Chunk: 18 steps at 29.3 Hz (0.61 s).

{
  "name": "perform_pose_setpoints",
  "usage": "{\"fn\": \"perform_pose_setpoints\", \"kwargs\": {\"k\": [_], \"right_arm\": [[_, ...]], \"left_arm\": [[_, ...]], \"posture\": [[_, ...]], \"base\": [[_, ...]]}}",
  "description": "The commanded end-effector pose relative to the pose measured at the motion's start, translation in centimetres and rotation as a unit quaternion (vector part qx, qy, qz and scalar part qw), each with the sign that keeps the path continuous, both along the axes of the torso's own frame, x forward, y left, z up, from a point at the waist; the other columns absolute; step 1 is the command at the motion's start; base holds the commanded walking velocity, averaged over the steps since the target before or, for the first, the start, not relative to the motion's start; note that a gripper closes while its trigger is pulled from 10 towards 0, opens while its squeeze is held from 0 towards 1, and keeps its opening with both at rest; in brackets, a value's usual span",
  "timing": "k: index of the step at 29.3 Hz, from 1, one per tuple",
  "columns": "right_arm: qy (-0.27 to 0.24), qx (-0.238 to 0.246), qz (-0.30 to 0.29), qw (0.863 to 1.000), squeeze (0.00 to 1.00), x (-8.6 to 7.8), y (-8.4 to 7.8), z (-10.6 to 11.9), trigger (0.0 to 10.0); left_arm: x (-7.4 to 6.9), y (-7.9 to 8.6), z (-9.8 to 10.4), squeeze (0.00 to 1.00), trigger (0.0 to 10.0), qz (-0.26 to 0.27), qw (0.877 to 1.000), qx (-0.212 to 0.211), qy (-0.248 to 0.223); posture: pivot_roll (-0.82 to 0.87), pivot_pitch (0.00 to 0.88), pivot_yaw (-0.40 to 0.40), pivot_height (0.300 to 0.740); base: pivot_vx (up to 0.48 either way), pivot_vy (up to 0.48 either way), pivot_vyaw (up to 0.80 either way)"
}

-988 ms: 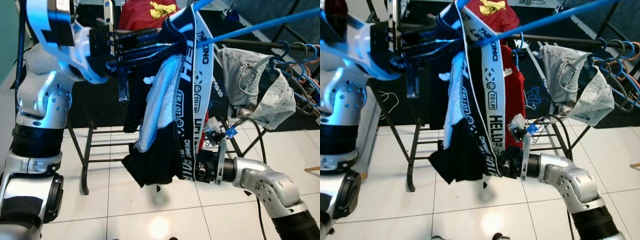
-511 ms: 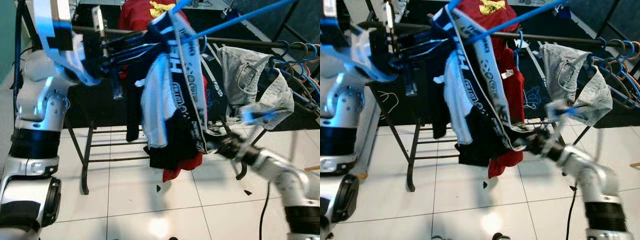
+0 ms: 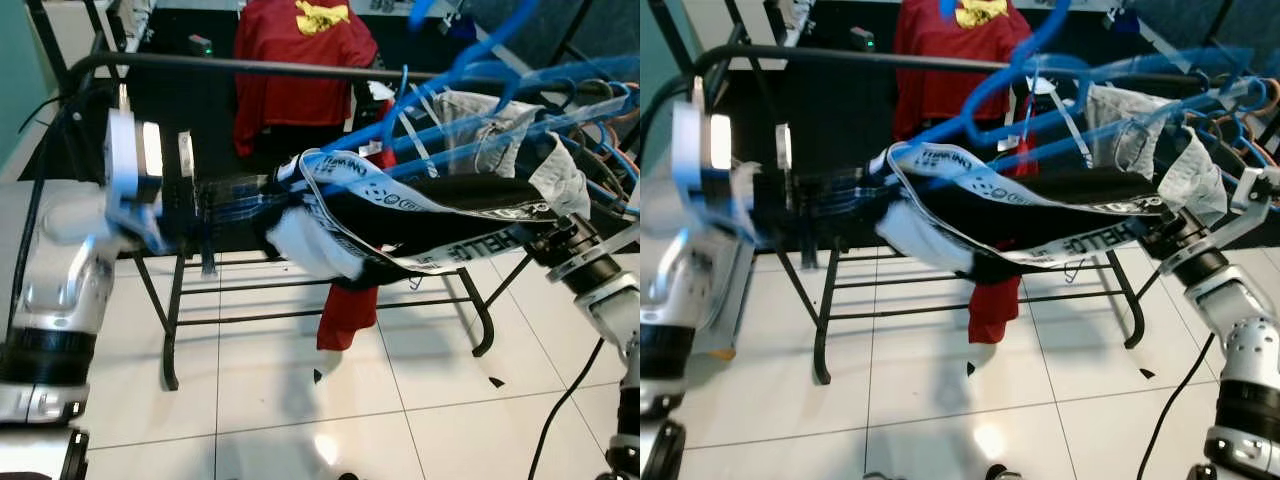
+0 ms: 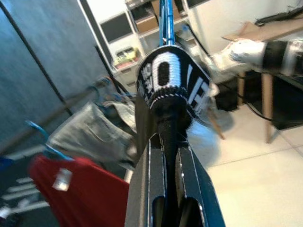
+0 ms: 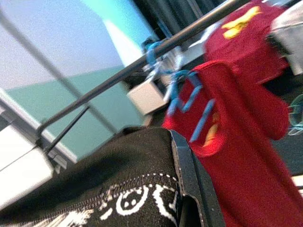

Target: Hang hanger

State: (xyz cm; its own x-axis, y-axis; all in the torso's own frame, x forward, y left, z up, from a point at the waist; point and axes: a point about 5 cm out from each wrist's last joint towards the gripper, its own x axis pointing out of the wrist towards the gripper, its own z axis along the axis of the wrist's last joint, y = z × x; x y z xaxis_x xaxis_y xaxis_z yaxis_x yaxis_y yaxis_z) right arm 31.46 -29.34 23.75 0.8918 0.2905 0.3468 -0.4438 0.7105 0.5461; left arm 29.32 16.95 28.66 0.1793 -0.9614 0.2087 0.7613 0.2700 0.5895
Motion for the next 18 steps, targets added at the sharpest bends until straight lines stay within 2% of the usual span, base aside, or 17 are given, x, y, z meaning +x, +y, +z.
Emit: {"fn": "perform_pose_setpoints", "kwargs": {"k": [1, 3, 7, 8, 9, 10, 13, 15, 16, 17, 18], "right_arm": [[0.023, 0.006, -0.031, 0.999, 0.0, 0.0, -0.9, -0.7, 0.0], [0.066, 0.016, -0.058, 0.996, 0.0, 0.5, -1.3, -1.8, 0.0], [0.082, 0.023, -0.069, 0.994, 0.0, 0.6, -1.5, -2.2, 0.0], [0.098, 0.028, -0.079, 0.992, 0.0, 0.7, -1.7, -2.7, 0.0], [0.098, 0.028, -0.079, 0.992, 0.0, 0.7, -1.7, -2.7, 0.0], [0.11, 0.033, -0.086, 0.99, 0.0, 0.8, -1.8, -2.9, 0.0], [0.11, 0.033, -0.086, 0.99, 0.0, 0.8, -1.8, -2.9, 0.0], [0.122, 0.038, -0.086, 0.988, 0.0, 1.2, -1.6, -3.0, 0.0], [0.122, 0.038, -0.086, 0.988, 0.0, 1.2, -1.6, -3.0, 0.0], [0.119, 0.039, -0.083, 0.989, 0.0, 1.4, -1.4, -2.6, 0.0], [0.119, 0.039, -0.083, 0.989, 0.0, 1.4, -1.4, -2.6, 0.0]], "left_arm": [[-0.5, 0.0, 0.2, 0.0, 5.0, -0.001, 0.999, 0.022, -0.025], [-0.7, -0.1, -0.6, 0.0, 4.8, 0.014, 0.999, 0.019, -0.041], [-0.7, -0.1, -0.8, 0.0, 5.1, 0.02, 0.999, 0.014, -0.047], [-0.9, -0.4, -1.0, 0.0, 8.9, 0.024, 0.998, 0.01, -0.055], [-0.9, -0.4, -1.0, 0.0, 8.9, 0.024, 0.998, 0.01, -0.055], [-1.1, -0.8, -1.5, 0.0, 10.0, 0.025, 0.997, 0.019, -0.067], [-1.1, -0.8, -1.5, 0.0, 10.0, 0.025, 0.997, 0.019, -0.067], [-1.3, -1.6, -2.4, 0.0, 10.0, 0.031, 0.995, 0.053, -0.084], [-1.3, -1.6, -2.4, 0.0, 10.0, 0.031, 0.995, 0.053, -0.084], [-1.2, -1.7, -3.0, 0.0, 10.0, 0.032, 0.991, 0.086, -0.096], [-1.2, -1.7, -3.0, 0.0, 10.0, 0.032, 0.991, 0.086, -0.096]], "posture": [[0.05, 0.207, -0.062, 0.74], [0.05, 0.209, -0.059, 0.74], [0.05, 0.209, -0.059, 0.74], [0.06, 0.208, -0.059, 0.74], [0.06, 0.208, -0.059, 0.74], [0.06, 0.207, -0.061, 0.74], [0.06, 0.207, -0.061, 0.74], [0.05, 0.203, -0.06, 0.74], [0.05, 0.203, -0.06, 0.74], [0.05, 0.203, -0.058, 0.74], [0.05, 0.203, -0.058, 0.74]], "base": [[0.0, 0.0, 0.0], [0.0, 0.0, 0.0], [0.0, 0.0, 0.0], [0.0, 0.0, 0.0], [0.0, 0.0, 0.0], [0.0, 0.0, 0.0], [0.0, 0.0, 0.0], [0.0, 0.0, 0.0], [0.0, 0.0, 0.0], [0.0, 0.0, 0.0], [0.0, 0.0, 0.0]]}}
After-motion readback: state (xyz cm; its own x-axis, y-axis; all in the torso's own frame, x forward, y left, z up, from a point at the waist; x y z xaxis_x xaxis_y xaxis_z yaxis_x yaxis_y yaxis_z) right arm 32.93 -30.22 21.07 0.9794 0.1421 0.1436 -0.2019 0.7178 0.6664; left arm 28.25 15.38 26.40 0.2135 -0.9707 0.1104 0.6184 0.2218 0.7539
